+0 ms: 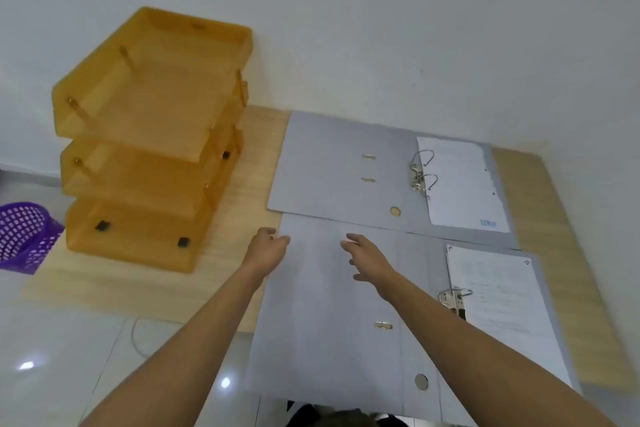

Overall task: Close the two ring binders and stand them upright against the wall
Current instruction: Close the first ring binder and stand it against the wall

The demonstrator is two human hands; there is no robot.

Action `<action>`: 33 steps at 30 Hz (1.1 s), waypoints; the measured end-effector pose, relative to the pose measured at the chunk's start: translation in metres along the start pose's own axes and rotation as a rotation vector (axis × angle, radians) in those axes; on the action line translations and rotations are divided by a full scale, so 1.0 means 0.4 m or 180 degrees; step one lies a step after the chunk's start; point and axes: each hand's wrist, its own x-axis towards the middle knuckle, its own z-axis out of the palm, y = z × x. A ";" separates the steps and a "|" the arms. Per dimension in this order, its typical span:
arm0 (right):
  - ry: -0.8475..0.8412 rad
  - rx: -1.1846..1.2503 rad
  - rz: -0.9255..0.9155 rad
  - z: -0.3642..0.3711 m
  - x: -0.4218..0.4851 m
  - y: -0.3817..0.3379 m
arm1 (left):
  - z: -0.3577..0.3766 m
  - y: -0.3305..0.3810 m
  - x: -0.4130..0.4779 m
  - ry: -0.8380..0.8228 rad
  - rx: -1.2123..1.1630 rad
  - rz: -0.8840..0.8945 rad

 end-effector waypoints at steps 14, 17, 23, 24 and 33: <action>0.0024 -0.0444 0.0085 0.073 -0.037 0.093 | 0.051 -0.133 -0.036 0.0412 -0.0269 -0.0071; -0.0076 -0.0615 0.0011 0.070 -0.057 0.081 | 0.011 -0.104 -0.045 0.0138 -0.0639 -0.0117; -0.0378 -0.1248 -0.0916 0.058 -0.130 -0.006 | -0.033 -0.012 -0.144 -0.0649 -0.1194 0.0308; -0.0402 -0.1240 -0.1040 0.054 -0.145 -0.024 | -0.023 0.000 -0.163 -0.0754 -0.1352 0.0379; -0.0587 0.0408 -0.1257 -0.117 -0.275 -0.080 | 0.195 0.171 -0.396 -0.0756 -0.1382 0.1261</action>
